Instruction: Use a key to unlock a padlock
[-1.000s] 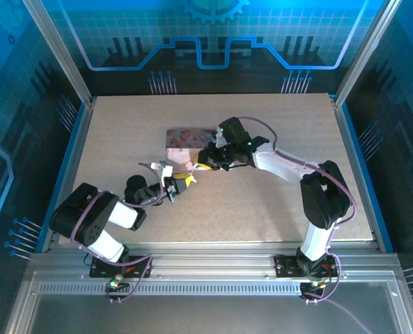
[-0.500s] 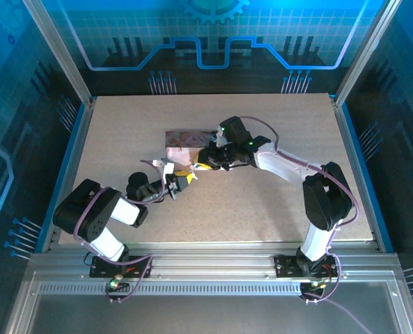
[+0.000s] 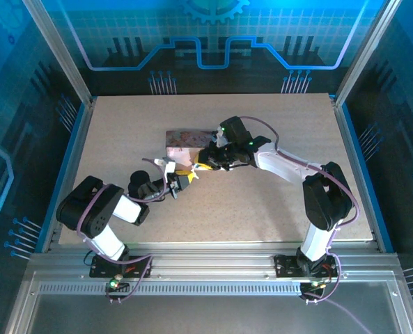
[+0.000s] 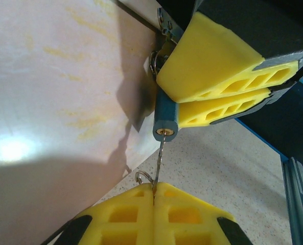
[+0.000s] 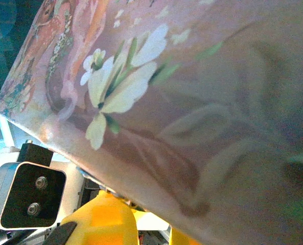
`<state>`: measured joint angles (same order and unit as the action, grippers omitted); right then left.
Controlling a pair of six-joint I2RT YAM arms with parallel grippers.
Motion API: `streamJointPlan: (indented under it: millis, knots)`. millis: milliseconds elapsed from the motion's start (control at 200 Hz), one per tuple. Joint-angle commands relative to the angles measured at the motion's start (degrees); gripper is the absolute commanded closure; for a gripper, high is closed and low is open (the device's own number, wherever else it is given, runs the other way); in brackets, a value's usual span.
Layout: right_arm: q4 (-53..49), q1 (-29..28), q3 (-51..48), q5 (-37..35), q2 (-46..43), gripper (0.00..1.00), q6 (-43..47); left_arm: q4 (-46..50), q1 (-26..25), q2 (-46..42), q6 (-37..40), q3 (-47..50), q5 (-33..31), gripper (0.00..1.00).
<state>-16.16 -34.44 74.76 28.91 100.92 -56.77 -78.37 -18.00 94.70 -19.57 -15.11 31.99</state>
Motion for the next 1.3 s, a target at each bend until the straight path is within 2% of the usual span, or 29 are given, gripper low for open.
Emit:
streamJointPlan:
  millis: [0,275,600,990,1121,1196,1296]
  knots:
    - [0.41,-0.26,1.57,2.30,-2.05,1.00,2.42,-1.79,0.33,0.15,-0.27,-1.77,1.06,1.00]
    - [-3.52,-1.33,2.94,-0.13,-1.84,1.00,5.01,-0.87,0.33,-1.00,-0.91,-2.16,0.71,1.00]
    - [1.51,-1.85,1.09,2.51,-1.58,1.00,0.99,-1.79,-0.93,1.15,-1.52,-3.35,-0.20,1.00]
    - [1.16,-3.35,0.90,2.52,0.09,1.00,1.04,-1.47,-1.37,1.01,-2.73,-4.66,-1.22,1.00]
    - [-1.28,-3.85,1.34,-1.00,0.08,1.00,2.28,1.03,-1.95,0.63,-1.86,-4.13,-2.27,1.00]
    - [-1.90,-4.62,1.05,-4.59,-0.20,0.93,3.01,2.29,-2.00,0.03,-3.38,-3.00,-3.59,1.00]
    - [-2.52,-5.78,0.59,-9.51,-0.05,0.89,3.89,3.68,-2.84,-1.10,-5.42,-0.97,-5.45,1.00]
